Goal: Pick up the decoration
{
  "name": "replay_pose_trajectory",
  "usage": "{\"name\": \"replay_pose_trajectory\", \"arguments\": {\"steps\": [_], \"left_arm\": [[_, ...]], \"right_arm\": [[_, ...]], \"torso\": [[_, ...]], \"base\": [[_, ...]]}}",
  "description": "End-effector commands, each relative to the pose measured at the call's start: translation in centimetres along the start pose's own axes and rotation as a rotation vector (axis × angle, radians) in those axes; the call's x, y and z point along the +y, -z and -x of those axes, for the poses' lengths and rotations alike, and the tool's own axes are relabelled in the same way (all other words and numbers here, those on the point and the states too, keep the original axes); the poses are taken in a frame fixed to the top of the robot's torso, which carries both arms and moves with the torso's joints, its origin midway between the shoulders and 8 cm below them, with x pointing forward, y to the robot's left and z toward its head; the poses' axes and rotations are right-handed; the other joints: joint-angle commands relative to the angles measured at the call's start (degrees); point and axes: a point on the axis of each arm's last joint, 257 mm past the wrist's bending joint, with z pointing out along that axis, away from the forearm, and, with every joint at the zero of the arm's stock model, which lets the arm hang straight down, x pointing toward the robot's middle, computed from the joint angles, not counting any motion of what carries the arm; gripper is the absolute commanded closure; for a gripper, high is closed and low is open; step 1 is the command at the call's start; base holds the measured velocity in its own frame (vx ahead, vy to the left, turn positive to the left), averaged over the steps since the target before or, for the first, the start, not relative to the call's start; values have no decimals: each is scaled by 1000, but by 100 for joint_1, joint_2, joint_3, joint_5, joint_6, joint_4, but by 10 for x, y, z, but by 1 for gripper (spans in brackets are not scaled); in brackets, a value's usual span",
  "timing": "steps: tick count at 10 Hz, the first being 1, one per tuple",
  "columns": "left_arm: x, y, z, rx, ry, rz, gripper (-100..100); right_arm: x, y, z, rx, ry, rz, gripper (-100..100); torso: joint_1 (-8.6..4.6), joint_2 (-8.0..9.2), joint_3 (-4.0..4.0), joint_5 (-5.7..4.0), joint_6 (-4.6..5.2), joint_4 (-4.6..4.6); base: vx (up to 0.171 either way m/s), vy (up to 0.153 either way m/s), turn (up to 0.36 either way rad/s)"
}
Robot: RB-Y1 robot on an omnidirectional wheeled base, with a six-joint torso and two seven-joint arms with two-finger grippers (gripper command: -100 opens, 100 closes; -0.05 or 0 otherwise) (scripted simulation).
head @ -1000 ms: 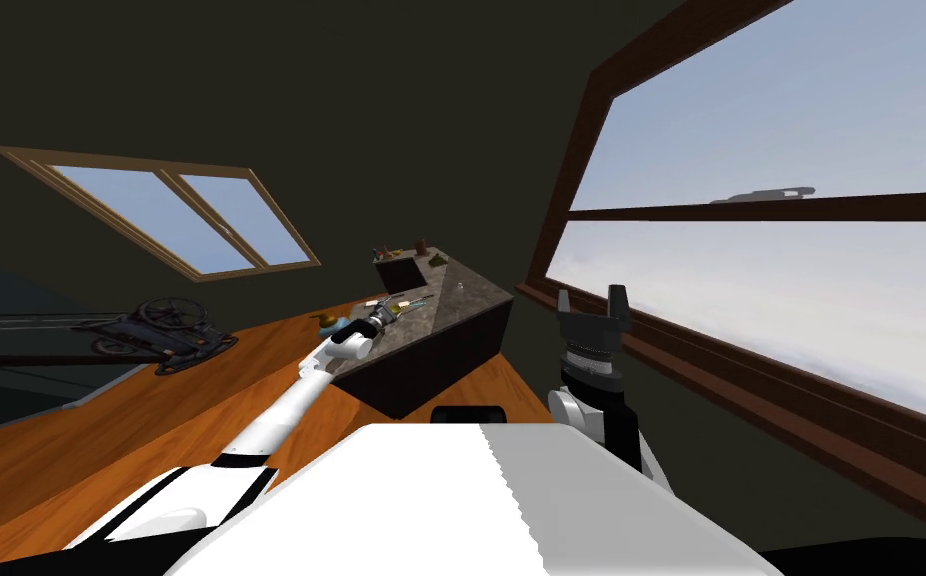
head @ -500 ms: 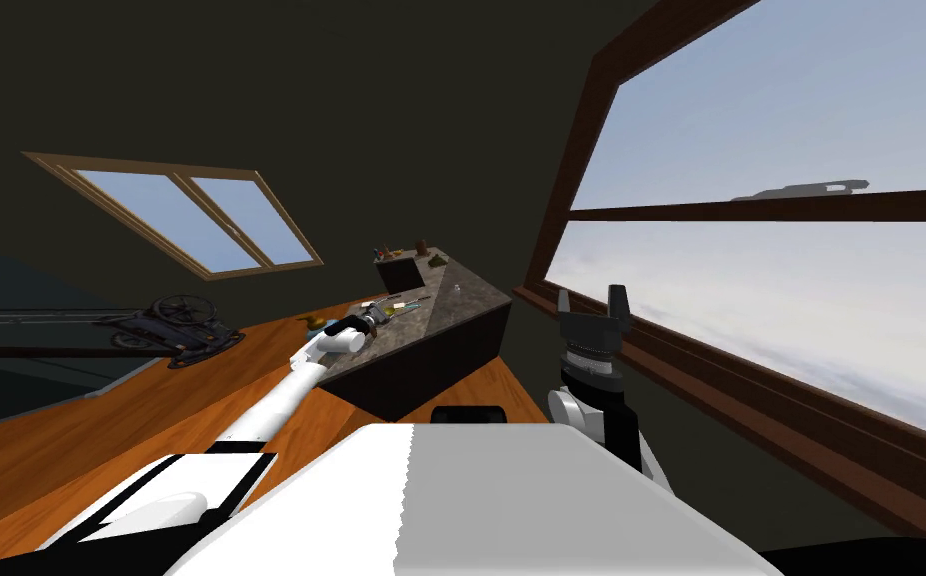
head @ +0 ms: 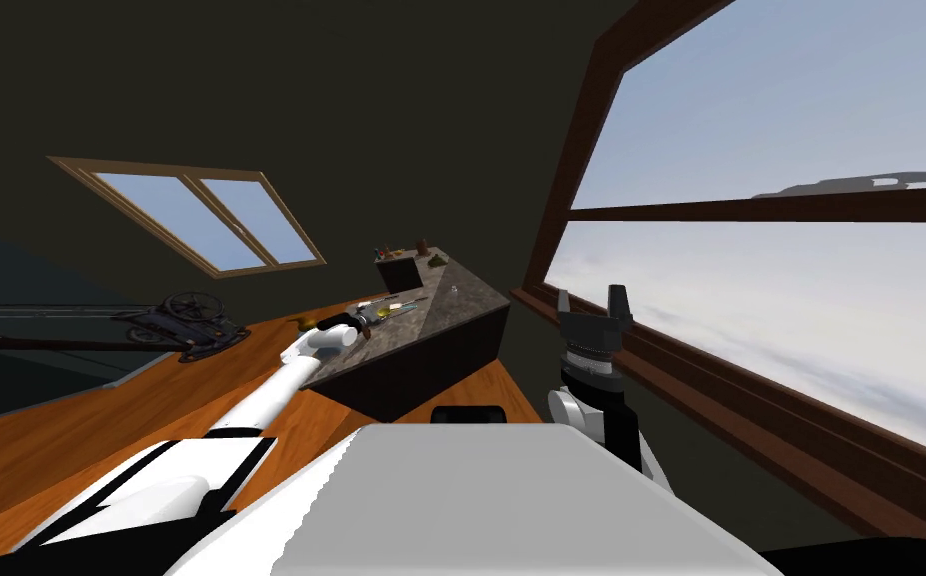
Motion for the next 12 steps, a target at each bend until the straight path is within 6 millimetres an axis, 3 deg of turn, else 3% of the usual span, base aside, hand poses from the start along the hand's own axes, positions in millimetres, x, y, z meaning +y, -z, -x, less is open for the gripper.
{"name": "replay_pose_trajectory", "arguments": {"steps": [1,3,5,8,12], "left_arm": [[-10,-1,20,-55,72,16,-100],[-18,-2,49,-121,148,28,-100],[-25,-1,63,-161,215,41,-100],[-26,3,99,-241,309,55,-100],[-32,9,124,-307,458,73,-100]], "right_arm": [[0,0,0,0,0,0,0],[0,0,0,0,0,0,0],[0,0,0,0,0,0,0],[0,0,0,0,0,0,0],[0,0,0,0,0,0,0]], "torso": [[0,0,0,0,0,0],[1,-5,-3,1,0,-2],[7,-4,-3,2,1,-1],[3,-7,-4,1,0,-1],[12,4,2,4,0,0]], "base": [[70,-104,80],[72,-84,67],[57,-74,68],[62,-77,59],[39,-58,54]]}}
